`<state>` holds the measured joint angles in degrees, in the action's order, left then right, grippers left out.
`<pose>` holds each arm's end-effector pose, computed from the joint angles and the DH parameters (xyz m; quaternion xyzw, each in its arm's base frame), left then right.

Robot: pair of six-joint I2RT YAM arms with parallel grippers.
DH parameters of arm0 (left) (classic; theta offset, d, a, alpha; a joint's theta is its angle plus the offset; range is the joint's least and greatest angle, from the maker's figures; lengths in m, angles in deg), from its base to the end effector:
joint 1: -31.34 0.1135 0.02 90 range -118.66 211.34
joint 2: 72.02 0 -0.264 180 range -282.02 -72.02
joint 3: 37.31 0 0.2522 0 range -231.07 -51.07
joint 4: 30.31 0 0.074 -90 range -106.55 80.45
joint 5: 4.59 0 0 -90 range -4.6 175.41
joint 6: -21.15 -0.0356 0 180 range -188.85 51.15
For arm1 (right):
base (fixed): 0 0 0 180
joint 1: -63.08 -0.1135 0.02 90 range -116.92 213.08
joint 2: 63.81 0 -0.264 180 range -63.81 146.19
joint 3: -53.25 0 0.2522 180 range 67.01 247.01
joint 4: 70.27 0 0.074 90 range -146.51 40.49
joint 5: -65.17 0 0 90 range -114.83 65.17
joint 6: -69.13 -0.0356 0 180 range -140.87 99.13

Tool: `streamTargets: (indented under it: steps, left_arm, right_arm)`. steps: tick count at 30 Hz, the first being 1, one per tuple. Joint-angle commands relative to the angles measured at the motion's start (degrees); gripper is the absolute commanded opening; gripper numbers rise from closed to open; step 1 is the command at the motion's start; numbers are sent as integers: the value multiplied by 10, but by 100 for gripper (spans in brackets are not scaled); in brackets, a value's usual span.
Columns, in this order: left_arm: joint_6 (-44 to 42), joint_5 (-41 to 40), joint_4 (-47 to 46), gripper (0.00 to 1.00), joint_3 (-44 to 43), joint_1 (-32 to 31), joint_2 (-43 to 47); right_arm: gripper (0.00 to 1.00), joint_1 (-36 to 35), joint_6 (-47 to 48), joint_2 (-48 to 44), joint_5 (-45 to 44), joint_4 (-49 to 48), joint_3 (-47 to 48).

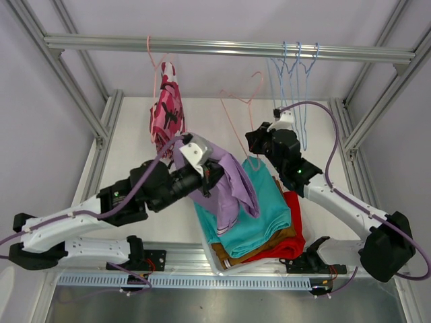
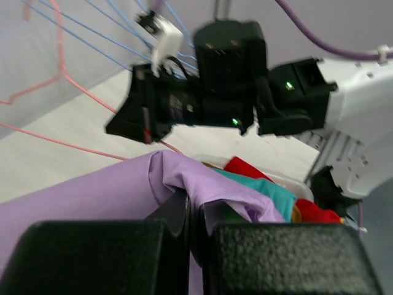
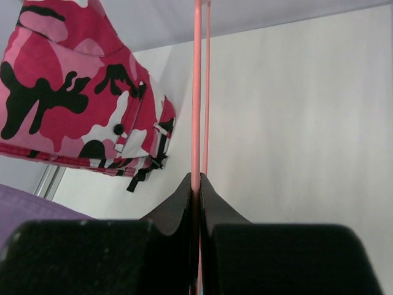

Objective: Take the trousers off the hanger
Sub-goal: Place the trousers in the bin.

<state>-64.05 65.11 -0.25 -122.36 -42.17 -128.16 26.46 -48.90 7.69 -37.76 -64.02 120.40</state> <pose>0.0689 -0.1893 0.4525 0.2949 0.6500 -0.3375 0.6138 0.2412 0.1693 0.3247 0.0145 0.7677 0.2662 0.5827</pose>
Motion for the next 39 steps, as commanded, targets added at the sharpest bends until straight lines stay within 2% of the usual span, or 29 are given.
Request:
streamTargets:
  steps: [1, 5, 11, 15, 18, 22, 23, 24, 26, 27, 29, 30, 31, 35, 39]
  left_arm:
    - [44, 29, -29, 1, -3, -27, -30]
    - [67, 49, -47, 1, 4, -56, -112]
    - [139, 65, -153, 0, 92, -102, -178]
    - [224, 25, -213, 1, 169, -144, -219]
    - [294, 22, -276, 1, 257, -160, -253]
    - [333, -7, -291, 3, 281, -180, -295]
    - [330, -18, -283, 34, 268, -185, -295]
    - [324, -29, -272, 47, 259, -190, -294]
    - [312, -64, -218, 50, 230, -204, -285]
    - [298, -73, -199, 67, 209, -210, -280]
    - [283, -101, -140, 89, 180, -222, -260]
    - [279, -114, -121, 97, 170, -229, -252]
    - [275, -128, -80, 99, 143, -239, -242]
    - [257, -198, 19, 99, 94, -254, -165]
    - [200, -232, 75, 99, 41, -254, -93]
  right_arm:
    - [0, 16, 24, -27, 14, 13, 31]
    - [0, 22, 42, -46, 12, 39, 43]
    - [0, 41, 59, -95, 20, 96, 44]
    - [0, 47, 64, -134, 35, 139, 48]
    - [0, 48, 65, -160, 55, 167, 49]
    - [0, 47, 74, -182, 66, 188, 47]
    - [0, 47, 75, -186, 65, 195, 48]
    - [0, 47, 77, -185, 64, 199, 49]
    - [0, 47, 78, -189, 69, 206, 51]
    - [0, 47, 78, -189, 73, 205, 50]
    - [0, 47, 80, -189, 79, 211, 50]
    - [0, 48, 82, -187, 83, 215, 51]
    - [0, 47, 83, -186, 91, 220, 54]
    - [0, 47, 100, -184, 111, 245, 60]
    - [0, 45, 109, -196, 107, 278, 59]
